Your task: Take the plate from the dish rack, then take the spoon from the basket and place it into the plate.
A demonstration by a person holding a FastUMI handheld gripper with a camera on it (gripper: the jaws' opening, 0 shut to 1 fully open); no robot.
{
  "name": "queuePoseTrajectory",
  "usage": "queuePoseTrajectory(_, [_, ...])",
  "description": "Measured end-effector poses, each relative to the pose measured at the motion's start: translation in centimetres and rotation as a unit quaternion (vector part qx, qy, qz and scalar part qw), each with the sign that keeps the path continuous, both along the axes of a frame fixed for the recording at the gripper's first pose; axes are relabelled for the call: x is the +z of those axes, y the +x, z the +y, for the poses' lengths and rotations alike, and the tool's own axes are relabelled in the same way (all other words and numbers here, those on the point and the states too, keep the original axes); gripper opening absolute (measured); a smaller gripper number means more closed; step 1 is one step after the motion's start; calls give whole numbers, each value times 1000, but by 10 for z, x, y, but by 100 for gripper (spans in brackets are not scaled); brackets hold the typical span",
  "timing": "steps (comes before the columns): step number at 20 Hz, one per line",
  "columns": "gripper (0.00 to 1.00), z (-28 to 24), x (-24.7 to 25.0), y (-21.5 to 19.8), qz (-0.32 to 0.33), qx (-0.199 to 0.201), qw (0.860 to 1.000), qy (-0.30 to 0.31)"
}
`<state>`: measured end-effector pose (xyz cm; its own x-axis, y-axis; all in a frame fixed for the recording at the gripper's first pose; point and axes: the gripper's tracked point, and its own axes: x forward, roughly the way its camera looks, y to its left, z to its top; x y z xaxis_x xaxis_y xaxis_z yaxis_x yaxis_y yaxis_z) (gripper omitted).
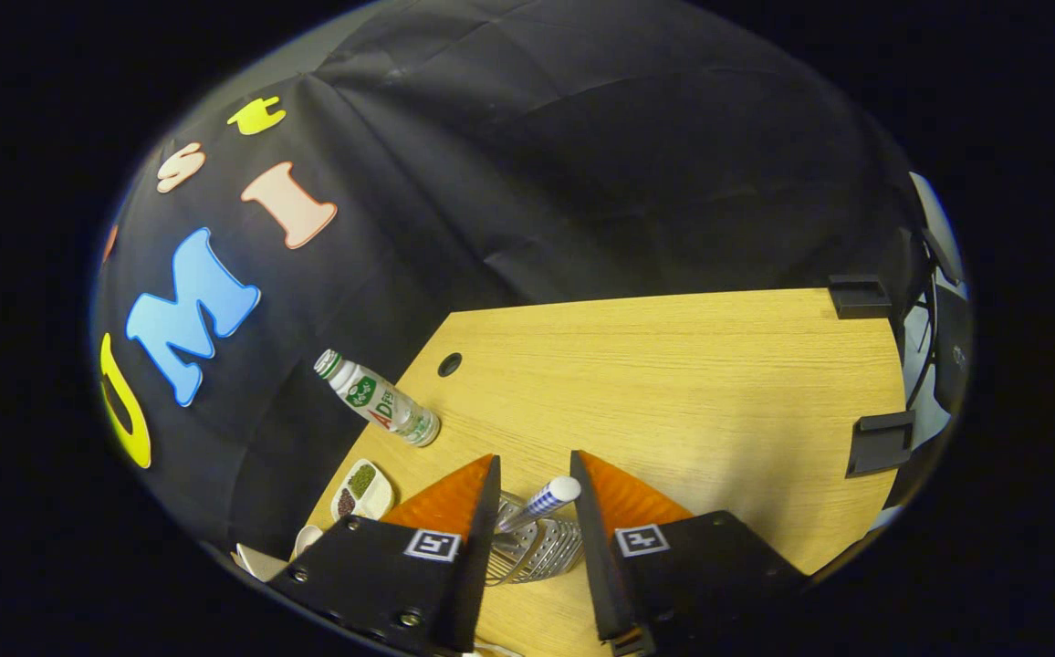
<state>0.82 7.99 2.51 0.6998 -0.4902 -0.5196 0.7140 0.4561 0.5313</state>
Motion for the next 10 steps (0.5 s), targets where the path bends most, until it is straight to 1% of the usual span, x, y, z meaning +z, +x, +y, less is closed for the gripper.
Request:
queuePoseTrajectory(1, [44,1,-1,0,-1,1,1000,6])
queuePoseTrajectory(2, [44,-1,-3,0,1,-2,1000,9])
queuePoseTrajectory(3, [35,0,7,-1,-17,8,1000,7])
queuePoseTrajectory(4, [25,-2,2,6,-15,7,1000,7])
queuePoseTrajectory(5, [26,0,1,3,-10,8,1000,5])
queuePoseTrajectory(6, [26,0,4,6,-20,12,1000,4])
queuePoseTrajectory(7, [21,5,18,8,-37,18,999,1])
queuePoseTrajectory(8, [17,3,16,11,-26,18,999,-7])
queuePoseTrajectory(10, [17,6,21,16,-29,29,999,-19])
